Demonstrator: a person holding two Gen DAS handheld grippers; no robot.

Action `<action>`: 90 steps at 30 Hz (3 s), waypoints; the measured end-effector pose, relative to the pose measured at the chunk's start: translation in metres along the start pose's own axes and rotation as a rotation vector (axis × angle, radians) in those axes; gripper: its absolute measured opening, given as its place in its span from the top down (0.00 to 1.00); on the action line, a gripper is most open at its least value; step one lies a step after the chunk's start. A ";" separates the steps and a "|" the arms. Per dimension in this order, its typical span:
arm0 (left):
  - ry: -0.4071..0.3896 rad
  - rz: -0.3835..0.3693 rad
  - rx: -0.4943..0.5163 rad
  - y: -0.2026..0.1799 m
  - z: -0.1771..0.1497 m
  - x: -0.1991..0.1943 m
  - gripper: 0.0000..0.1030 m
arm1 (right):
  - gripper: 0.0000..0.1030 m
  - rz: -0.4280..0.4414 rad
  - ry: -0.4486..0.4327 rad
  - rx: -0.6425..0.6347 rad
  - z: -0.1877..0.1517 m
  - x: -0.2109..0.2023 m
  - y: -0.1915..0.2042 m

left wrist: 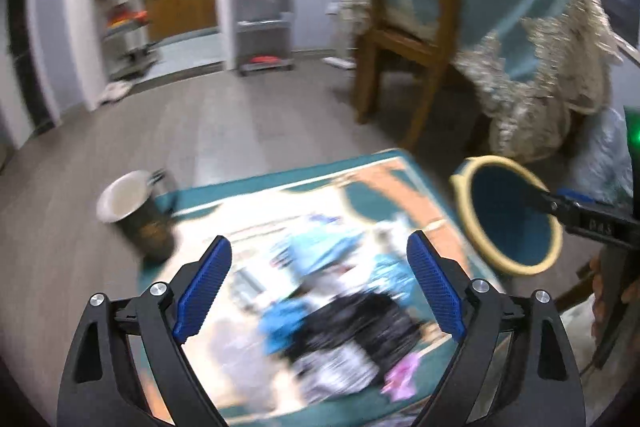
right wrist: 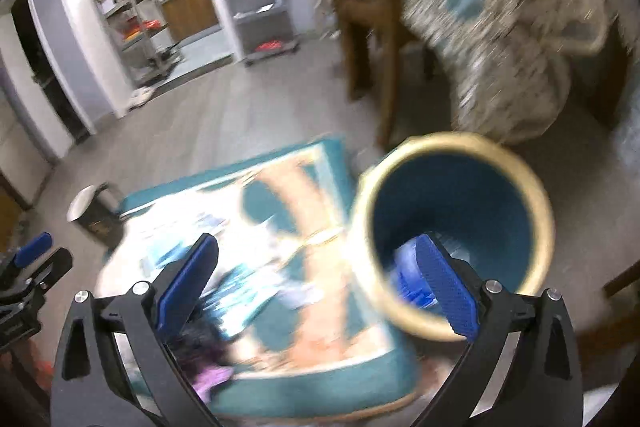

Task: Collect trash
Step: 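Move both tools back over the trash pile, then grasp the clear plastic bag with the left tool while the right tool grasps the black bag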

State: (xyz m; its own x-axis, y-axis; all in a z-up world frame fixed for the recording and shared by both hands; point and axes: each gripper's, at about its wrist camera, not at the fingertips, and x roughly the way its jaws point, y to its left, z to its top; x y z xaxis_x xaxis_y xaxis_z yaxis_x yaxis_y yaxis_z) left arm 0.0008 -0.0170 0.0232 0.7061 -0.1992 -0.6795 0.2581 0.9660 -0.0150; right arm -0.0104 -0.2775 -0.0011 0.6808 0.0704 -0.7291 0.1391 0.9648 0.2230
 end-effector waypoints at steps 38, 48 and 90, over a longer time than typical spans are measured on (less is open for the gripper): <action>0.378 0.123 -0.234 0.067 -0.088 0.088 0.74 | 0.91 0.206 0.407 -0.093 -0.074 0.101 0.084; 0.190 0.198 -0.236 0.069 -0.053 0.049 0.73 | 0.91 0.259 0.296 -0.077 -0.050 0.070 0.085; 0.051 0.103 -0.086 0.028 -0.018 0.035 0.73 | 0.90 0.196 0.309 -0.104 -0.037 0.083 0.079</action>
State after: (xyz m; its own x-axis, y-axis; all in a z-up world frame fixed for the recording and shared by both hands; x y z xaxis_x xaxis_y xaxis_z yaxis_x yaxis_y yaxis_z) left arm 0.0205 0.0062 -0.0145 0.6912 -0.0917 -0.7168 0.1266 0.9919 -0.0047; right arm 0.0305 -0.1864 -0.0684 0.4360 0.3142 -0.8434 -0.0572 0.9449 0.3224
